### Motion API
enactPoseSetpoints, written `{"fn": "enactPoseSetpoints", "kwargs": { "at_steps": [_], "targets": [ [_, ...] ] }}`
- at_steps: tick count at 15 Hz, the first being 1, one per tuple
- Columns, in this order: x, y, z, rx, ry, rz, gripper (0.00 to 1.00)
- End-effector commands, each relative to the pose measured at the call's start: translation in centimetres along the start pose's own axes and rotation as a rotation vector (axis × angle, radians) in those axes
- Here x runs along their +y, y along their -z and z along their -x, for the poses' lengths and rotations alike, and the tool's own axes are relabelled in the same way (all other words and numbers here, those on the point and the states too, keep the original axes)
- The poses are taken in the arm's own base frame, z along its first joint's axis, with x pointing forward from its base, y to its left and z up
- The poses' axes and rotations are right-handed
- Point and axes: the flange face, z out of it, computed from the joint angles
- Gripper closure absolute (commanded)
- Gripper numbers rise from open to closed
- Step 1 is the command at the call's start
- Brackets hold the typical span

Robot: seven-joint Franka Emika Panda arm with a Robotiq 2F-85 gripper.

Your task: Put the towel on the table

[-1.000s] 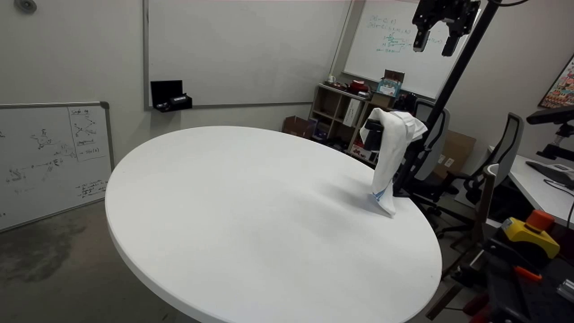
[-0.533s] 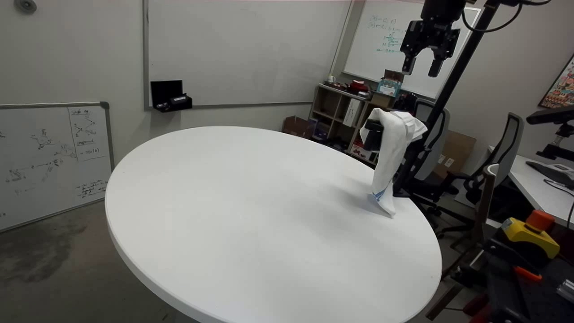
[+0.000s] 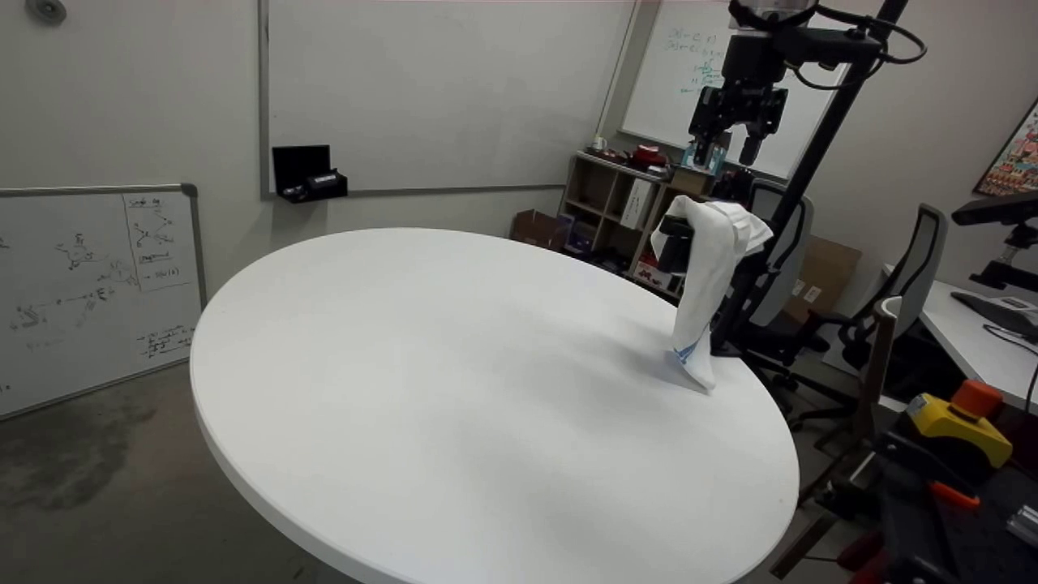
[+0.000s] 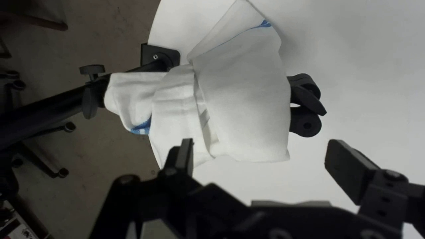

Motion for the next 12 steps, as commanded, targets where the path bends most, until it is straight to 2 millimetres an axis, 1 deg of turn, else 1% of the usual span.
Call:
{"fn": "enactPoseSetpoints", "kwargs": {
  "at_steps": [1, 3, 8, 12],
  "targets": [
    [-1.5, -1.1, -1.3, 0.028, 0.004, 0.04, 0.0],
    [-2.1, -1.8, -1.4, 0.025, 0.013, 0.05, 0.0],
    [-3.3, -3.3, -0.9, -0.001, 0.026, 0.069, 0.0],
    [-3.7, -4.1, -0.7, -0.016, 0.033, 0.076, 0.0]
  ]
}}
